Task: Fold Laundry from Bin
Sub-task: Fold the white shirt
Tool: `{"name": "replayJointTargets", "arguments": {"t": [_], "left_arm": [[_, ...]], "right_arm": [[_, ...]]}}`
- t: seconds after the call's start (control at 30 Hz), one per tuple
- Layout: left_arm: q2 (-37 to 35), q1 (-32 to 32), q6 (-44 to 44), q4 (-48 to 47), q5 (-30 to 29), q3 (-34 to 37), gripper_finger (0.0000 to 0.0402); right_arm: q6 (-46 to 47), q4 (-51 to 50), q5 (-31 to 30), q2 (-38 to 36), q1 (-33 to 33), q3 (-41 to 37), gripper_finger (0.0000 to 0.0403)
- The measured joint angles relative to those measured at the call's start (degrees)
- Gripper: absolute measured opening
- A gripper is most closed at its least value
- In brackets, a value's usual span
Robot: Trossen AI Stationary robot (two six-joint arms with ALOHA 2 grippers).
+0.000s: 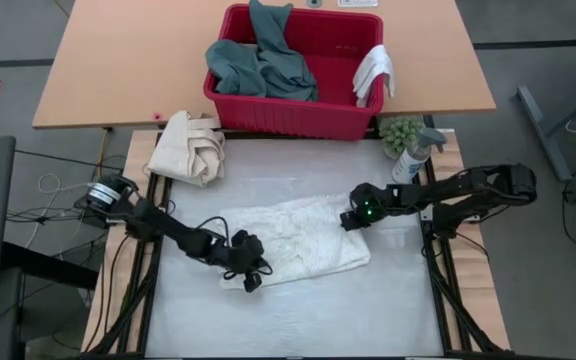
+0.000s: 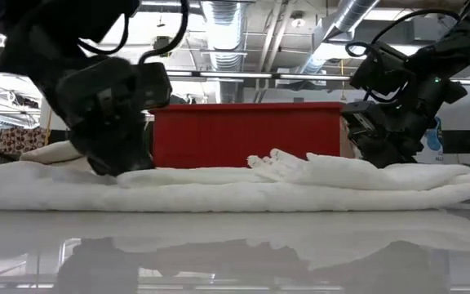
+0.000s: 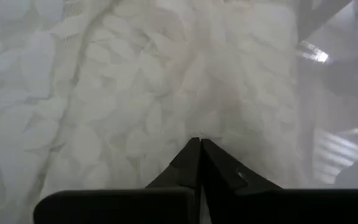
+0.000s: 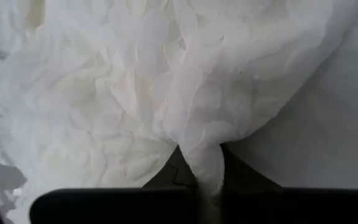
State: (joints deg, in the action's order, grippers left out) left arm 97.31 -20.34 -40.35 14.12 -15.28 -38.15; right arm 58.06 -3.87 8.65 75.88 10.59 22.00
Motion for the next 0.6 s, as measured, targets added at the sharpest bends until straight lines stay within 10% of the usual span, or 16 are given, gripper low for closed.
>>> {"name": "replayJointTargets", "arguments": {"t": [0.6], "left_arm": [[3.99, 8.14, 6.94, 12.97, 2.36, -0.73, 0.0000]], "right_arm": [[1.93, -21.24, -3.04, -19.16, 0.81, -0.26, 0.0040]]}}
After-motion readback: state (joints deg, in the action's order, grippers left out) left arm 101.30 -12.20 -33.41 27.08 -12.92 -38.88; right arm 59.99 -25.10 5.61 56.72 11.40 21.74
